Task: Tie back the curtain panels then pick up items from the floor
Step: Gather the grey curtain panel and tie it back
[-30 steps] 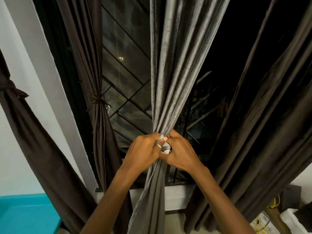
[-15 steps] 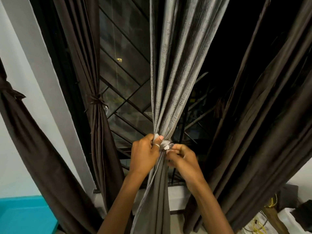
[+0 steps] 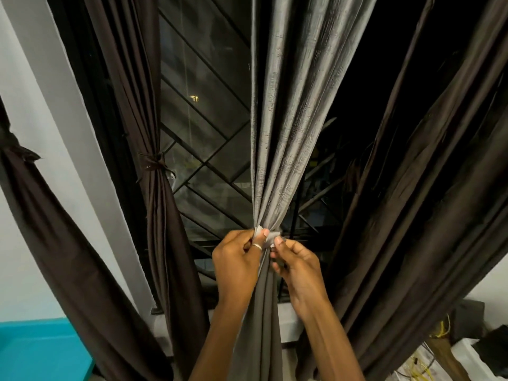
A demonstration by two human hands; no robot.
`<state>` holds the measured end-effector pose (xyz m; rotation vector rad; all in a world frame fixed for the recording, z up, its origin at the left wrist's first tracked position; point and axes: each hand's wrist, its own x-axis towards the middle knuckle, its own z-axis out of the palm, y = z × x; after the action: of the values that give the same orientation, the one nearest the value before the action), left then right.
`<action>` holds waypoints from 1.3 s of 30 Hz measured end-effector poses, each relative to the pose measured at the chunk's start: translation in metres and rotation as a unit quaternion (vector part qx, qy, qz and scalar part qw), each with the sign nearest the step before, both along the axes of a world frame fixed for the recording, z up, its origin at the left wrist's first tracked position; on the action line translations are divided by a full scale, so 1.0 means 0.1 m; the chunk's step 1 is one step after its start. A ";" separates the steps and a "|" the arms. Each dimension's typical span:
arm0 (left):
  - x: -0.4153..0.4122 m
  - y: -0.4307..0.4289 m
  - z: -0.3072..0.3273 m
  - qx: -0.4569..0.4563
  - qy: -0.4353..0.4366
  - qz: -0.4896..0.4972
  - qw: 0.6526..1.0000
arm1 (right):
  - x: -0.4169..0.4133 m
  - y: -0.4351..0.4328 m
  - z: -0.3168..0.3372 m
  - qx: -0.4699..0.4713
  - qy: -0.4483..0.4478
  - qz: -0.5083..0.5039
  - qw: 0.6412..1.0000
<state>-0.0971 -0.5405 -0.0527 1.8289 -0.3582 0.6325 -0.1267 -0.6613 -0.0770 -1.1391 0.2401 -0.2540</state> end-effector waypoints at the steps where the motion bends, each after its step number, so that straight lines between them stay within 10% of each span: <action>1: -0.02 -0.01 -0.02 0.006 -0.020 0.010 1.000 | 0.00 -0.01 -0.02 0.003 -0.001 -0.006 1.000; 15: -0.08 0.03 -0.11 0.101 -0.155 0.025 0.982 | 0.32 -0.26 -0.03 -0.015 0.035 -0.169 0.985; 25: -0.14 -0.17 -0.21 0.146 0.034 -0.174 0.973 | 0.14 -0.24 0.16 -0.040 0.004 0.004 0.999; 29: -0.12 -0.18 -0.27 0.130 0.070 -0.246 0.958 | 0.12 -0.36 0.27 -0.199 0.002 0.058 0.978; 33: -0.02 -0.21 -0.33 -0.009 0.040 -0.121 0.992 | 0.23 -0.45 0.31 -0.290 0.010 0.020 0.957; 39: 0.28 -0.30 -0.28 0.052 0.177 -0.127 0.975 | 0.32 -0.53 0.24 -0.278 0.006 0.054 0.959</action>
<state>-0.0688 -0.5705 -0.0806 1.9109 -0.3814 0.1075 -0.0950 -0.7141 -0.0526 -1.7065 0.1167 -0.2240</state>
